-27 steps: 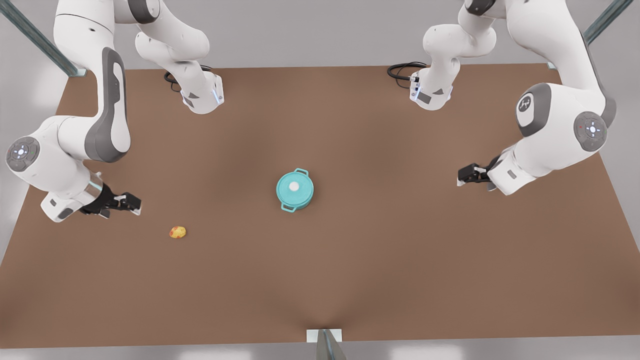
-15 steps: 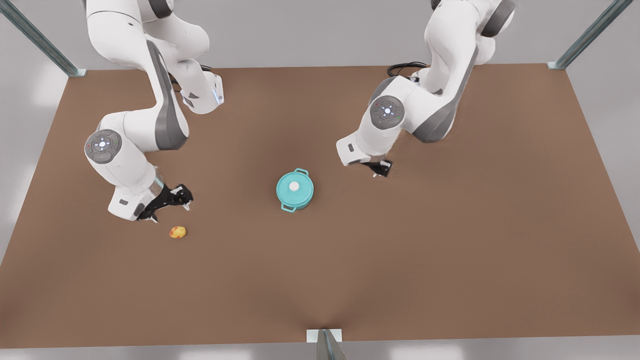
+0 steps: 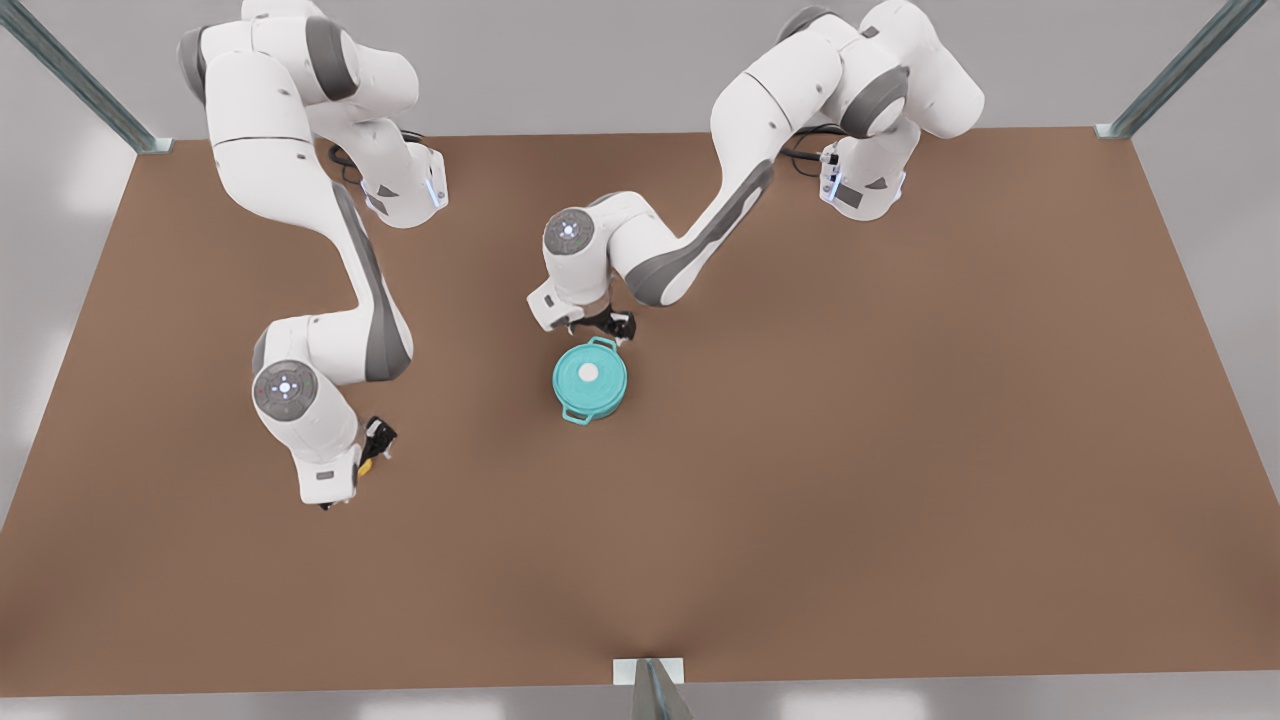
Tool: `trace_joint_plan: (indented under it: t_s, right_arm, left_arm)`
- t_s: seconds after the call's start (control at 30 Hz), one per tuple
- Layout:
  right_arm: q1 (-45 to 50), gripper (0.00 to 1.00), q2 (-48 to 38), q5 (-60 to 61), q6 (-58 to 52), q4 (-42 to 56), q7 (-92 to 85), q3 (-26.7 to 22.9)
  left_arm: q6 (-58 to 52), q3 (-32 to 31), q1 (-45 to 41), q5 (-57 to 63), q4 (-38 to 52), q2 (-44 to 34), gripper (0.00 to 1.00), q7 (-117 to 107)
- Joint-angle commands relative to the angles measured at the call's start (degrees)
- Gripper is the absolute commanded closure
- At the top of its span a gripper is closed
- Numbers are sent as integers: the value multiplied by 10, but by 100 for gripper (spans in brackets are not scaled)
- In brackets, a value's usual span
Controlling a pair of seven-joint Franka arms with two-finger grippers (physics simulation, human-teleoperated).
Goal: Open the pot lid and put the potato into the pot
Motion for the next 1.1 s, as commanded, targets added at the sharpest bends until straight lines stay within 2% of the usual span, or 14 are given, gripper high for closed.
trace_joint_plan:
  t_s: [0.0, 0.07, 0.13, 0.17, 0.77, 0.8, 0.83, 0.87, 0.97, 1.0, 1.07]
  right_arm:
    - [-5, 0, 17, -1, 88, 1, -359, 0]
    - [-9, 0, 33, 0, 83, 1, -354, -4]
    - [-21, 0, 34, 0, 76, -1, -363, -4]
    - [-27, 0, 34, 0, 77, -11, -370, -4]
    - [-43, 0, 59, 0, 77, -90, -394, -4]
    - [-44, 0, 63, 0, 77, -90, -394, -4]
    - [-48, 0, 67, 0, 77, -90, -393, -4]
    - [-49, 0, 71, 0, 78, -90, -393, -4]
    - [-49, 0, 79, 0, 80, -91, -392, -4]
    - [-52, 0, 79, 0, 80, -93, -393, -4]
    - [-56, 0, 78, 0, 80, -99, -393, -4]
  left_arm:
    - [70, 0, -5, 3, 1, 6, 0, -329]
    - [114, 28, -4, 6, 8, 30, 0, -320]
    - [122, 51, -2, 6, 79, 85, 0, -320]
    - [126, 54, -1, 6, 81, 85, 0, -319]
    - [107, 53, -35, 18, 50, 112, 0, -308]
    - [107, 53, -35, 18, 50, 112, 3, -307]
    - [104, 53, -35, 18, 50, 111, 25, -307]
    - [101, 53, -35, 18, 50, 110, 37, -306]
    - [69, 53, -34, 13, 52, 104, 50, -301]
    - [26, 51, -34, 5, 58, 100, 54, -280]
    - [18, 50, -31, -3, 59, 97, 57, -277]
